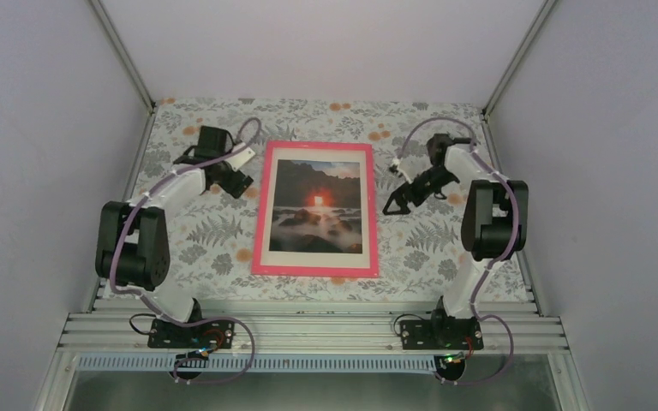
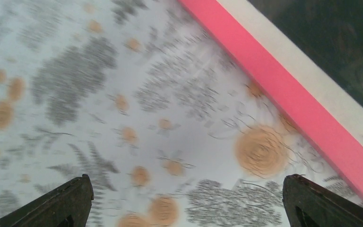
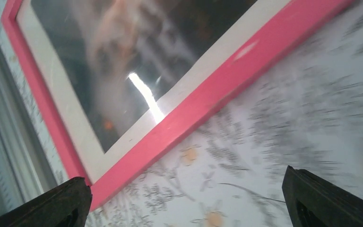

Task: Put the photo into the frame

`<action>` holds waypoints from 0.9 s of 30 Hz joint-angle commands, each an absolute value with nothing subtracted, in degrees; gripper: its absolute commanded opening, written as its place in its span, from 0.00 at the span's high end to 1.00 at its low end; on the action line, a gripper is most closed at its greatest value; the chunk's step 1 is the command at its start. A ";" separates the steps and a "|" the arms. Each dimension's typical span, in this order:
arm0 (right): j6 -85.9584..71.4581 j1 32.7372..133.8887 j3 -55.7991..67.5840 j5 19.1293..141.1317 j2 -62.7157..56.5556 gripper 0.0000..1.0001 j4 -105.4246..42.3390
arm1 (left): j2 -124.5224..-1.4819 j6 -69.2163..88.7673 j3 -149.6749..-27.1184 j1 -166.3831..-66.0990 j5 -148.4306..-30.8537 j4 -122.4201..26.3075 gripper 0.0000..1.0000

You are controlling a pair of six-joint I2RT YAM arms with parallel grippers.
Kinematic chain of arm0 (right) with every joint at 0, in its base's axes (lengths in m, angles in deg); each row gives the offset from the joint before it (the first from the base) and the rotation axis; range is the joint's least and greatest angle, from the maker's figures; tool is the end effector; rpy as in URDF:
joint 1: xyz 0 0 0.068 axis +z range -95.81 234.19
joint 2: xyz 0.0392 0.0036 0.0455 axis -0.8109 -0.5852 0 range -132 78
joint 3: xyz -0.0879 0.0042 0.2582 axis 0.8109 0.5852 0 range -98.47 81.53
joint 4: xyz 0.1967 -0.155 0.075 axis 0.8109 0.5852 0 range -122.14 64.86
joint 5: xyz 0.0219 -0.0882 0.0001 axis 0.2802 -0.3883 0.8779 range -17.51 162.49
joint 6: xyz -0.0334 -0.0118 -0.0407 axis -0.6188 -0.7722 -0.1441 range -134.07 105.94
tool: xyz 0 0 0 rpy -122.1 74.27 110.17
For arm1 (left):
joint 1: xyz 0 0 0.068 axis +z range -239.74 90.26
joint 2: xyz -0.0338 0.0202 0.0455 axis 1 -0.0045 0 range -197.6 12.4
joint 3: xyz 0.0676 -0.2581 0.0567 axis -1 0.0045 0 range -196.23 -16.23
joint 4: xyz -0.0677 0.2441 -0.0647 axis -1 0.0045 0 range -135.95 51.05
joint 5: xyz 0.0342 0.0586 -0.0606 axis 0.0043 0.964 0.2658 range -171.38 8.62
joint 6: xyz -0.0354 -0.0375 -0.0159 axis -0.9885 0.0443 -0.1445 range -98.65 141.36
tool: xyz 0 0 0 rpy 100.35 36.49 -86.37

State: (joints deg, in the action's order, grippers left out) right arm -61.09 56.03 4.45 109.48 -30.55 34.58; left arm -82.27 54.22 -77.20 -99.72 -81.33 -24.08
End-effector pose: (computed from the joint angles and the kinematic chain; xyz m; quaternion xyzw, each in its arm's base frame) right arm 0.3288 0.0321 0.1856 -0.3707 0.8706 0.3181 0.0590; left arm 0.3355 -0.0590 0.2001 0.3487 0.8893 0.0591 0.2900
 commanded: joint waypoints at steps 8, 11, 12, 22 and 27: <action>-58.29 44.42 -16.64 115.27 -29.05 0.00 40.09 | -73.06 49.29 -92.72 -86.12 -99.31 -10.08 0.00; -57.78 41.96 -16.87 117.05 -28.19 0.00 39.61 | -70.49 48.70 -91.42 -82.92 -98.33 -10.70 0.00; -57.66 41.21 -16.44 117.56 -27.80 0.00 39.40 | -69.75 48.36 -90.97 -81.44 -99.23 -10.64 0.00; -53.53 35.38 -0.28 121.26 -19.67 0.00 30.49 | -62.65 44.87 -79.74 -73.02 -100.28 -13.59 0.00; -52.63 34.77 9.56 121.55 -15.17 0.00 26.37 | -59.94 45.41 -72.91 -72.95 -99.79 -14.95 0.00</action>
State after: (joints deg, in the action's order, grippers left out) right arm -54.29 35.40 4.16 118.71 -18.95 30.67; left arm -62.36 45.96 -76.76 -73.34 -98.88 -13.18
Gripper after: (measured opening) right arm 0.998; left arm 0.998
